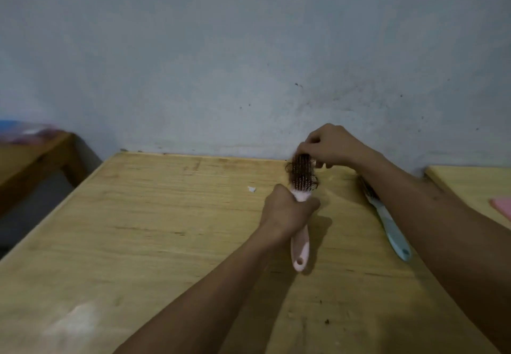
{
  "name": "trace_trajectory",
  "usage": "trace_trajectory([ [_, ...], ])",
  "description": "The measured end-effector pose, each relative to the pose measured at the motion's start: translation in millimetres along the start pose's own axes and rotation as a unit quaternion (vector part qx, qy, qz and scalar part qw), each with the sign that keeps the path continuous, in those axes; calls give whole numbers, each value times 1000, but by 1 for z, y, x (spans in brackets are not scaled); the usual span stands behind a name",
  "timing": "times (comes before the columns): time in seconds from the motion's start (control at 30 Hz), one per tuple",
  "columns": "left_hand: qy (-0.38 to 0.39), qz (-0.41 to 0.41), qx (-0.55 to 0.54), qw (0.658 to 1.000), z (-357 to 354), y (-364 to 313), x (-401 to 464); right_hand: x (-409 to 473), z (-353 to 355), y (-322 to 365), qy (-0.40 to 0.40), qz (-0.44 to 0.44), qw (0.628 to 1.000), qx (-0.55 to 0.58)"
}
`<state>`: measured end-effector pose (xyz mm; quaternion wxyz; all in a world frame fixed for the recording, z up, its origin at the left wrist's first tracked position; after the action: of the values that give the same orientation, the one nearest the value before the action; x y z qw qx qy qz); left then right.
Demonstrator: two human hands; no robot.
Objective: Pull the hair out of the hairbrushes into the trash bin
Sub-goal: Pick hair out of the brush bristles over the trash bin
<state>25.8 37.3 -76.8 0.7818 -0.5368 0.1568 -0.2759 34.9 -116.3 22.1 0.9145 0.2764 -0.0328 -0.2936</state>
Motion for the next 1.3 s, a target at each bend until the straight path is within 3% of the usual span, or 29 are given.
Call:
trace_trajectory([
  [0.17, -104, 6, -35, 994, 56, -2, -45, -46, -10, 46, 34, 64, 994, 78],
  [0.37, -174, 26, -36, 984, 101, -2, -104, -88, -41, 87, 95, 108, 984, 107],
  [0.63, -307, 54, 60, 948, 177, 34, -201, -151, -107, 161, 235, 176, 952, 86],
  [0.97, -380, 130, 139, 905, 244, 88, -305, -224, -215, 239, 271, 269, 923, 51],
  [1.3, -392, 227, 213, 865, 277, 142, -398, -297, -304, 280, 320, 332, 886, -42],
])
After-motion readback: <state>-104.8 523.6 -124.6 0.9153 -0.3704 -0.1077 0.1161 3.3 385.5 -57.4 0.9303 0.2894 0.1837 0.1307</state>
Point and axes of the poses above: each hand's wrist, its own x-axis towards the middle knuckle, its own z-axis out of the back of the hand, y = z × x, the point moved 6 cm from there along x, towards the middle knuckle, and after that the axes turned 12 degrees about -z, right-handed, at the moved point
